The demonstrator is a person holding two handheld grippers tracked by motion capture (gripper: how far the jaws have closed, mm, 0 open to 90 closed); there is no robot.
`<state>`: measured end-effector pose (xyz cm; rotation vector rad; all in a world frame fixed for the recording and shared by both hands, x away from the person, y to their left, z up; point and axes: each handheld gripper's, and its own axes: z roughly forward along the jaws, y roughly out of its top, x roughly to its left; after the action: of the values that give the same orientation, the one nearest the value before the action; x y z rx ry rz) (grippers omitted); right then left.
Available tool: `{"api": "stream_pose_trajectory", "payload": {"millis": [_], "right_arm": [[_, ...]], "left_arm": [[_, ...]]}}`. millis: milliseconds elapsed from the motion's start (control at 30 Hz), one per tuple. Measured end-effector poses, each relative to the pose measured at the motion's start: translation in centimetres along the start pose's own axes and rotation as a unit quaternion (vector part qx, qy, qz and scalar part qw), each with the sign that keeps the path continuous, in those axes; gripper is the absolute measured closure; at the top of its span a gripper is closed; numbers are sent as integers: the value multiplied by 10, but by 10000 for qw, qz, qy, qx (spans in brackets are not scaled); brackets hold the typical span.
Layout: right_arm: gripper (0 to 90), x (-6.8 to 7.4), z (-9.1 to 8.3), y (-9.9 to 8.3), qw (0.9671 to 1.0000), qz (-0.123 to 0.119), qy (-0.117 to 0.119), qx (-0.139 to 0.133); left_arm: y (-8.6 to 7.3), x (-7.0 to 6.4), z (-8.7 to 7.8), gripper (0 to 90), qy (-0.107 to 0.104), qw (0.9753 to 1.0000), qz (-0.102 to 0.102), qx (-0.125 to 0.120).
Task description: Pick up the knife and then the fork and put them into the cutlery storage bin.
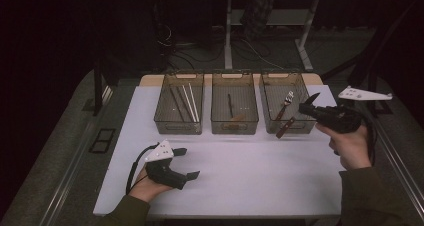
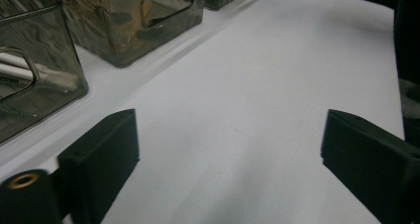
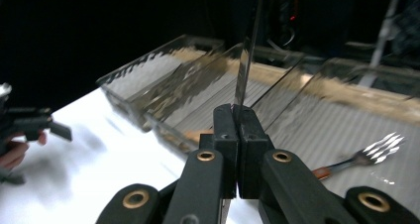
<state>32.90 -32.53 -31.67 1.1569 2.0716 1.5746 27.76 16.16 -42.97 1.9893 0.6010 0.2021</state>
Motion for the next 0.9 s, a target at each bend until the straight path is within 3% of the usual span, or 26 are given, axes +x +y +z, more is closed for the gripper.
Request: {"api": "stream_pose_trajectory", "payload": {"millis": [67, 200, 367, 500, 733, 900], "right_arm": [[887, -5, -8, 11, 9999, -24, -116, -61], [887, -17, -15, 29, 9991, -103, -412, -56], [887, -36, -12, 46, 9962, -161, -859, 29], [886, -49, -6, 50, 9943, -99, -1057, 66], [887, -68, 13, 42, 9883, -89, -1390, 617], [886, -75, 20, 34, 9837, -108, -1488, 1008]], "left_arm": [[0, 0, 1, 0, 20, 10000, -25, 22], [-1, 2, 1, 0, 27, 10000, -45, 81], [-1, 2, 2, 0, 11, 9999, -25, 108], [-2, 1, 3, 0, -22, 9998, 6, 178], [-2, -1, 5, 0, -93, 9997, 49, 212], [-2, -1, 5, 0, -109, 9997, 68, 211]]}}
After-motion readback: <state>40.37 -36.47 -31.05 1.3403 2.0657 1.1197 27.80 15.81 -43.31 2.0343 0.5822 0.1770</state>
